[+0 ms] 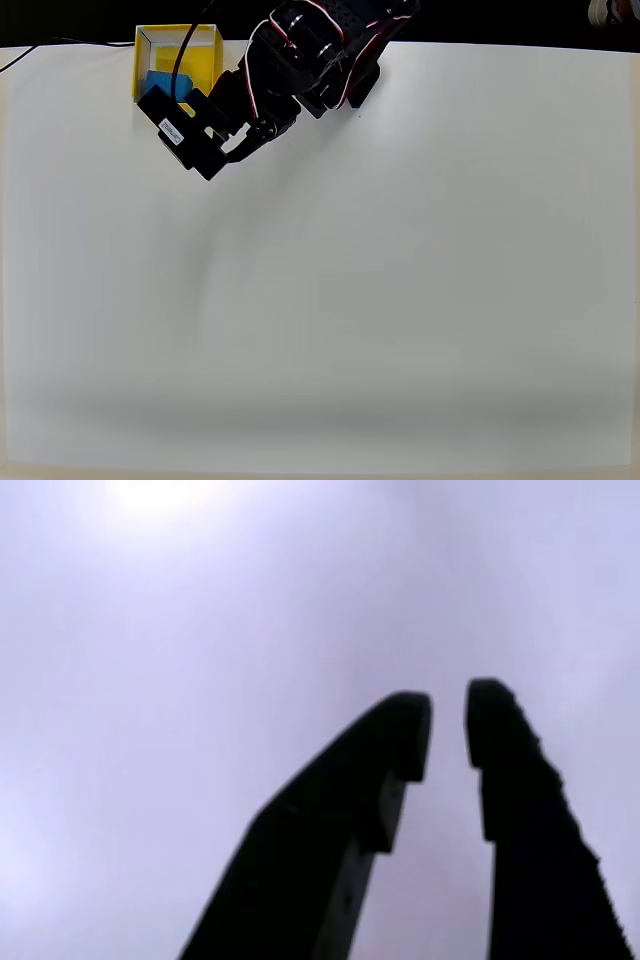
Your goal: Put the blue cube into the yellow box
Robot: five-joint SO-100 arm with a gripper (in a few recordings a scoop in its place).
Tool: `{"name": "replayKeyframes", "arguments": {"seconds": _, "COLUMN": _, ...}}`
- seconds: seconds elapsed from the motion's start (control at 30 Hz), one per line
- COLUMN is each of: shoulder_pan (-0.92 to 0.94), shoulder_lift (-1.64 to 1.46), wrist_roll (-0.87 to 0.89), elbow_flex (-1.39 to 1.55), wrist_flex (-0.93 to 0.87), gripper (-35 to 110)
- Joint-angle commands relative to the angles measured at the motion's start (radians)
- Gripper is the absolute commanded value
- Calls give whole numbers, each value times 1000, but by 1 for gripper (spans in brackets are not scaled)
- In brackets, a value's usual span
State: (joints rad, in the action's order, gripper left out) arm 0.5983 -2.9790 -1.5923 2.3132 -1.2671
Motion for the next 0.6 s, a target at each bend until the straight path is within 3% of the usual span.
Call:
{"name": "replayKeyframes", "arguments": {"seconds": 0.0, "shoulder_pan": -199, "shoulder_lift": -58, "wrist_roll": 2, "elbow_flex": 48, "wrist_flex": 83, "gripper": 1}}
{"name": "replayKeyframes", "arguments": {"seconds": 0.2, "shoulder_pan": -414, "shoulder_lift": -153, "wrist_roll": 31, "elbow_flex": 304, "wrist_flex": 130, "gripper": 0}}
{"name": "replayKeyframes", "arguments": {"seconds": 0.57, "shoulder_pan": -592, "shoulder_lift": -356, "wrist_roll": 89, "elbow_flex": 683, "wrist_flex": 169, "gripper": 0}}
